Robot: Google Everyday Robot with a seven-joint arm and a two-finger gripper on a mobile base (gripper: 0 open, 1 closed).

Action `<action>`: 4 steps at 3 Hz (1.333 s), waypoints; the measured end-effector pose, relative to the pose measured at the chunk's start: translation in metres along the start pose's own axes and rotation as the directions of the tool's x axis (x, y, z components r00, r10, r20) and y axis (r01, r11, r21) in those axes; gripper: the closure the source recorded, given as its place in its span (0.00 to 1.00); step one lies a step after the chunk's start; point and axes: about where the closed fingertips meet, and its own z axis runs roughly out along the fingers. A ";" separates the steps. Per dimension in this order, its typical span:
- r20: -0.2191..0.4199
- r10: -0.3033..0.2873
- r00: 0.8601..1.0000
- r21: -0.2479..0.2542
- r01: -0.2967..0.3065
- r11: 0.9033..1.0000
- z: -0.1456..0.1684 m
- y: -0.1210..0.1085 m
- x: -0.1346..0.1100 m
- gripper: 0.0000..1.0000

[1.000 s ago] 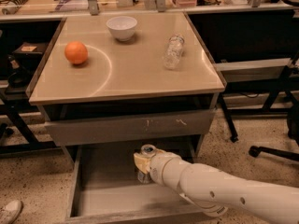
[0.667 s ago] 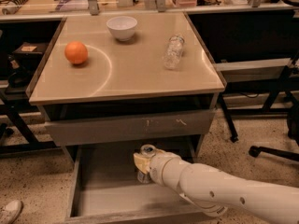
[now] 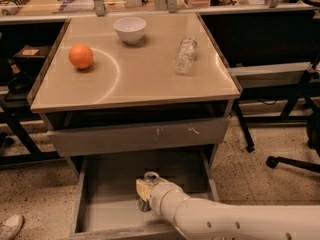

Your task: Place redbull can into middle drawer

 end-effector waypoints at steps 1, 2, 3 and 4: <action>0.022 0.058 0.998 0.049 -0.059 0.997 0.017 -0.012 0.019 1.00; 0.022 0.058 0.998 0.049 -0.059 0.997 0.017 -0.012 0.019 1.00; 0.031 0.068 0.997 0.084 -0.070 0.994 0.026 -0.017 0.026 1.00; 0.056 0.057 0.997 0.148 -0.065 0.987 0.042 -0.031 0.028 1.00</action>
Offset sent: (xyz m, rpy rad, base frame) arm 0.0008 0.0029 -0.0234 0.0144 0.0168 -0.0543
